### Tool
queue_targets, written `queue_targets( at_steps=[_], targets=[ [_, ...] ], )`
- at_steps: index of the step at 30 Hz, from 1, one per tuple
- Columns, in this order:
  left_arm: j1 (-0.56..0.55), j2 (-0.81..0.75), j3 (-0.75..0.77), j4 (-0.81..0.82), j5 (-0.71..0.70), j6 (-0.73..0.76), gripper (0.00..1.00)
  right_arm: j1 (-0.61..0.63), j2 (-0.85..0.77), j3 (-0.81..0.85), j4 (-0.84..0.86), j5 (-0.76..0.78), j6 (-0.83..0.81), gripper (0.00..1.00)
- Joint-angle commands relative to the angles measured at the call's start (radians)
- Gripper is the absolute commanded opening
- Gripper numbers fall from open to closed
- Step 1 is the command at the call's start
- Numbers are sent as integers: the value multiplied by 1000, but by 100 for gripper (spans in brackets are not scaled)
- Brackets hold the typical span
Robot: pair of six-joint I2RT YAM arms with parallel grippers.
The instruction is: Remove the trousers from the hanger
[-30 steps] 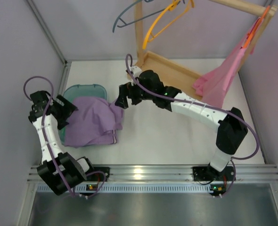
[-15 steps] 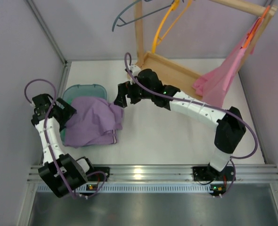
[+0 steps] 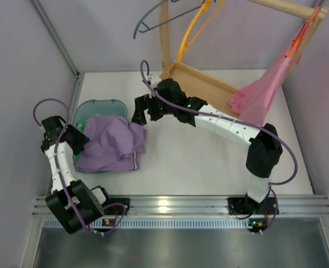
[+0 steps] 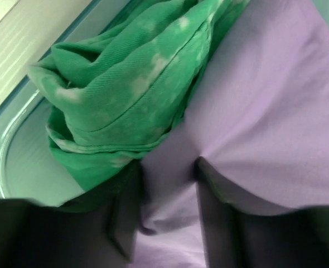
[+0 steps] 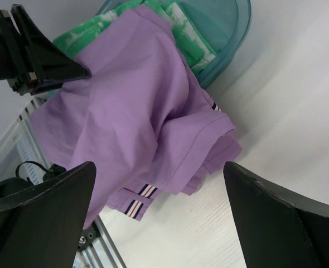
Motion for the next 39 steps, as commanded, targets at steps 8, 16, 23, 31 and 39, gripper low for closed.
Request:
queue_targets(
  at_steps=[8,16,23,31,39],
  targets=[
    [-1,54,2,95,50,-9,0,-72,74,-40,-37,56,200,99],
    [1,34,178,72,22,-46,0,-84,159,-141,282,-113,346,99],
    [1,58,184,72,20,-56,0,-40,251,-170,500,-122,504,99],
    [1,87,273,80,-15,-69,0,-7,334,-107,559,-142,590,99],
    [1,86,220,144,49,-111,0,34,404,-64,646,-148,702,98]
  ],
)
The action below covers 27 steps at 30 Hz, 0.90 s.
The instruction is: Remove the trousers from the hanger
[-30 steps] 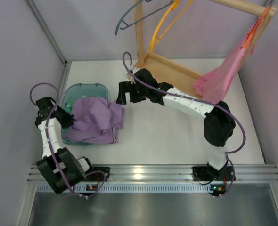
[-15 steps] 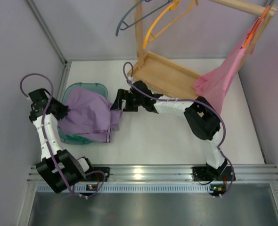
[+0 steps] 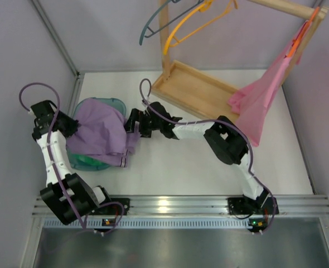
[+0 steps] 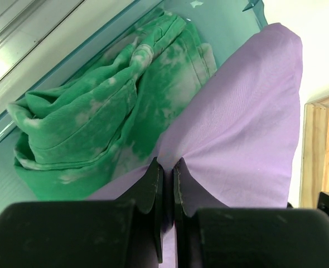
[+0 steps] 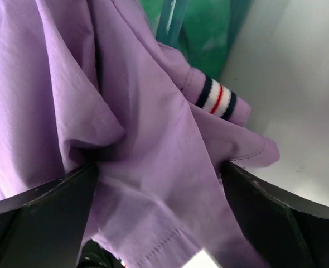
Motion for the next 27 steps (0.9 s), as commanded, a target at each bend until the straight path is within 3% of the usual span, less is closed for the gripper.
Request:
queue_targets(
  at_steps=[1,3,4,6,7,9,10,12,22,27],
  targets=[
    [5,-17,-16,104,17,-29,0,28,23,56,138,-16,81,91],
    [5,-25,-25,104,12,-35,0,28,34,85,143,-19,104,83],
    [5,-26,-25,104,9,-34,0,29,46,99,146,-22,107,70],
    [5,-29,-19,104,12,-37,0,29,57,138,135,-32,112,54],
    [5,-29,-14,106,15,-40,0,31,57,148,129,-35,110,39],
    [5,-28,7,107,26,-41,0,29,48,159,124,-39,103,25],
    [5,-28,16,107,31,-43,0,28,29,159,123,-38,89,12],
    [5,-29,49,106,51,-46,0,23,6,171,88,-26,64,0],
    [3,-33,139,104,48,-35,0,26,-97,329,-161,89,-204,0],
    [5,-33,141,89,-73,2,0,43,-43,408,-164,80,-220,0]
  ],
)
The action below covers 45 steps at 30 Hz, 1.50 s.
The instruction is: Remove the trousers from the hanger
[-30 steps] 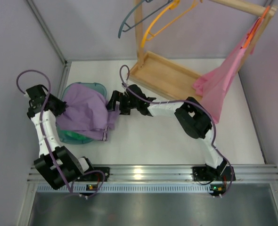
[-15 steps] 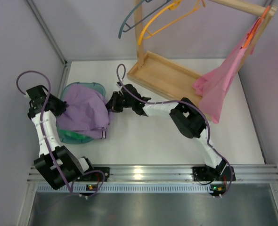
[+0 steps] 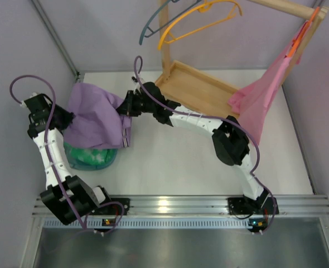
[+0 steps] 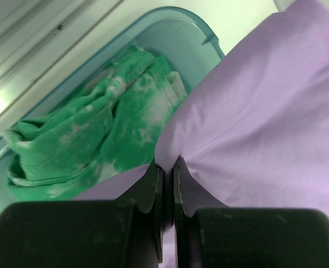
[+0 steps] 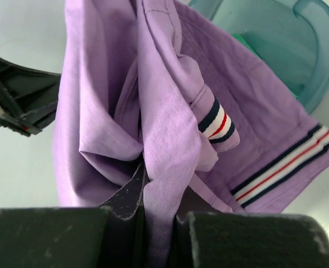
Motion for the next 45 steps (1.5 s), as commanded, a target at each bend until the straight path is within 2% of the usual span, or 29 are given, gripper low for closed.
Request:
queue_targets(
  at_steps=[1,6,9,11,12,14,15,18,20,22,23,24,26,29,34,37,39,41,44,45],
  targets=[
    [5,-25,45,54,-100,28,0,32,-2,90,14,0,-47,0],
    [5,-8,23,54,-290,55,0,50,77,110,58,-34,-28,1],
    [5,23,28,55,-329,69,0,55,92,94,38,3,-46,5],
    [5,46,29,55,-332,74,0,55,91,69,21,29,-70,15],
    [5,56,26,61,-327,77,0,55,91,63,15,35,-84,32],
    [5,81,14,64,-282,77,0,56,91,61,-6,43,-103,43],
    [5,87,-7,64,-274,74,0,56,91,66,-29,49,-109,54],
    [5,105,-43,74,-326,76,0,56,89,130,-71,40,-164,64],
    [3,106,-35,72,-340,69,0,55,80,194,-158,31,-192,71],
    [5,98,-6,72,-308,60,11,56,57,242,-230,20,-240,80],
    [5,93,9,72,-268,53,32,55,46,289,-258,21,-259,83],
    [5,90,25,71,-249,52,42,53,28,313,-281,23,-290,90],
    [3,93,87,66,-176,63,54,40,5,356,-333,26,-299,96],
    [1,98,208,8,-119,89,62,3,-88,333,-356,26,-310,99],
    [-37,76,336,-106,-85,166,59,-71,-228,221,-388,43,-320,99],
    [-127,44,353,-143,-90,181,45,-108,-311,148,-424,61,-340,99],
    [-221,11,292,-143,-97,148,33,-118,-383,91,-424,79,-357,99],
    [-318,-17,193,-140,-128,111,27,-134,-450,-4,-407,90,-353,99],
    [-377,-17,71,-111,-236,27,15,-145,-519,-113,-364,107,-353,99],
    [-377,-13,-33,-86,-270,-25,14,-145,-532,-136,-347,110,-351,100]
  ],
)
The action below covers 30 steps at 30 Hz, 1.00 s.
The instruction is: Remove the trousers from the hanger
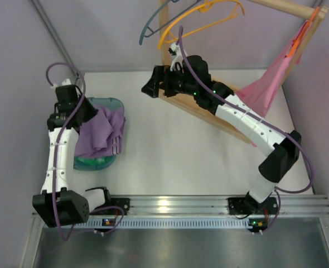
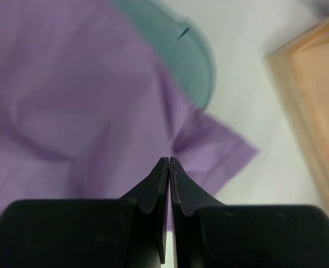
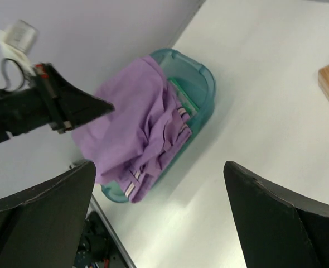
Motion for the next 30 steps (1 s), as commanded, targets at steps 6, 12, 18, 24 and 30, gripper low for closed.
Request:
queue_targets(
  at_steps=[6,12,18,24,30],
  targets=[
    [17,98,-403,204,-165,-272,0,4,-81,-118,14,37,-17,99],
    [25,157,-566,319,-87,-320,0,4,-92,-138,6,56,-11,99],
    [23,50,-451,260,-68,-242,0,4,-72,-63,-14,33,-29,99],
    [25,-1,-53,68,-76,-86,41,3,-77,52,-37,16,-71,99],
    [22,-17,183,29,174,94,94,4,-185,60,-34,5,-120,99]
  ],
)
